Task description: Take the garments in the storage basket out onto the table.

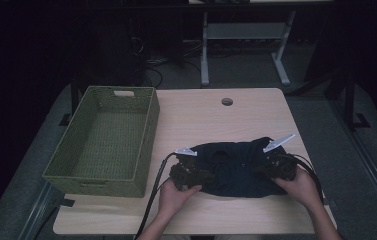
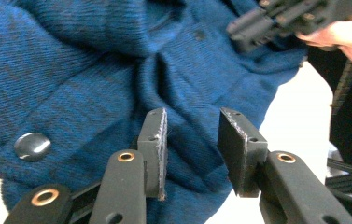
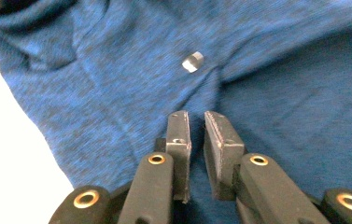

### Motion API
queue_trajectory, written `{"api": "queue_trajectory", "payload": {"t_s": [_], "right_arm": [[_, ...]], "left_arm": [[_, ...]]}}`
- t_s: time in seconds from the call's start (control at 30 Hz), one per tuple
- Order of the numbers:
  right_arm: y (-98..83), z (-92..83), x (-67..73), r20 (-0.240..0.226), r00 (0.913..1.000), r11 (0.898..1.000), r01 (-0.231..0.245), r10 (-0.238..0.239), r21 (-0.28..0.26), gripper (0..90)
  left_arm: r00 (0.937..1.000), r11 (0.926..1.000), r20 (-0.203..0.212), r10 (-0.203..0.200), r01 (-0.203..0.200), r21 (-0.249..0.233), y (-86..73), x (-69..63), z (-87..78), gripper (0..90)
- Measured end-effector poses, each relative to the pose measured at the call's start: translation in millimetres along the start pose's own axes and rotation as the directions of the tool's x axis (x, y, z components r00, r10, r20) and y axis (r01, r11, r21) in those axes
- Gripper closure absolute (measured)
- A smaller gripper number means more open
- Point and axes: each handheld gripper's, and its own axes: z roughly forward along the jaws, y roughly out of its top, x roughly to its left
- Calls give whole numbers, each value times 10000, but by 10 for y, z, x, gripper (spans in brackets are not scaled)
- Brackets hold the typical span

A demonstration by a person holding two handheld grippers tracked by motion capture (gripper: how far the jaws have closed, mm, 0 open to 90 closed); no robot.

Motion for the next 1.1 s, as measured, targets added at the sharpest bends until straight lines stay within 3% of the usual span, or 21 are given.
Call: {"api": "queue_trajectory", "payload": {"t_s": [0.13,0.2,0.3,0.4,0.77,0.87,0.97,1.1], "right_arm": [[-7,-50,-60,337,9992,9997,-199,203,-118,790],[-21,-27,-75,390,9990,9997,-223,219,93,790],[-28,42,-52,367,9993,9986,-38,18,533,799],[-25,51,-11,298,9995,9985,46,-63,549,799],[-30,97,132,-595,9971,9960,522,-480,720,806],[-1,102,157,-475,9972,9963,612,-584,605,796],[7,30,116,-159,9992,9992,360,-358,158,792],[-29,-15,56,139,9998,9995,161,-165,260,787]], "left_arm": [[9995,9998,306,25,-20,-172,-11,-57,-51,626],[9983,9999,578,51,-45,-106,-25,-92,-53,628],[9981,9997,592,191,-201,163,-47,-130,0,630],[9991,9989,411,138,-157,451,-56,-84,78,631],[9973,9999,-734,-25,37,162,81,140,102,641],[9977,10000,-680,-54,52,-34,132,129,25,624],[9990,9997,-435,106,-115,-208,131,41,-38,623],[9997,9997,-26,259,-259,-34,83,-58,-3,624]]}}
